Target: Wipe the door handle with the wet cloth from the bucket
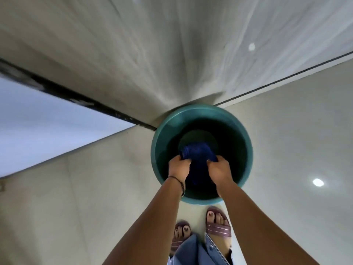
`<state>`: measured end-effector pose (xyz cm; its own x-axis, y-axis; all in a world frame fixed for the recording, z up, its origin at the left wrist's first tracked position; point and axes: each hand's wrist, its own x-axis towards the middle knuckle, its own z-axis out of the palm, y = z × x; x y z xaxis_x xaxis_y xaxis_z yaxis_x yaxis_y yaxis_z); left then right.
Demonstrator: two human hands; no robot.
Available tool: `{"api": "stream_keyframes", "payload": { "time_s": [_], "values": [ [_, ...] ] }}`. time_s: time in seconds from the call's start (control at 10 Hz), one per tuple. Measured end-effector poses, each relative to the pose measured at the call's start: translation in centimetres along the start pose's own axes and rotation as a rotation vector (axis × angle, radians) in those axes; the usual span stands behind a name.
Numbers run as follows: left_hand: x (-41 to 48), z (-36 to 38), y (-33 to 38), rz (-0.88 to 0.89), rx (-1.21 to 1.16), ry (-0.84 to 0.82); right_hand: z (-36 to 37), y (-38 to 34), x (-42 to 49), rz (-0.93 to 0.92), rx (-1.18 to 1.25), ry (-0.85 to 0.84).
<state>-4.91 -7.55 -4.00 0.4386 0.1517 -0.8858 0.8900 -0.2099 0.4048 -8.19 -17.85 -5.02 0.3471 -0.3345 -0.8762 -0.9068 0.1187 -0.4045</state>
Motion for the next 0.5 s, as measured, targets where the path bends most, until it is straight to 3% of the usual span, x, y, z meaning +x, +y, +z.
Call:
{"api": "stream_keyframes", "payload": {
  "time_s": [0.2,0.5],
  "values": [
    [8.5,2.4,-1.7,-0.055,0.102,-0.009,2.5,0.2,7.9,0.122,-0.121,-0.025],
    [10.6,2.9,-1.3,-0.036,0.094,-0.051,3.3,-0.3,9.4,0.114,-0.196,0.019]
  ]
}}
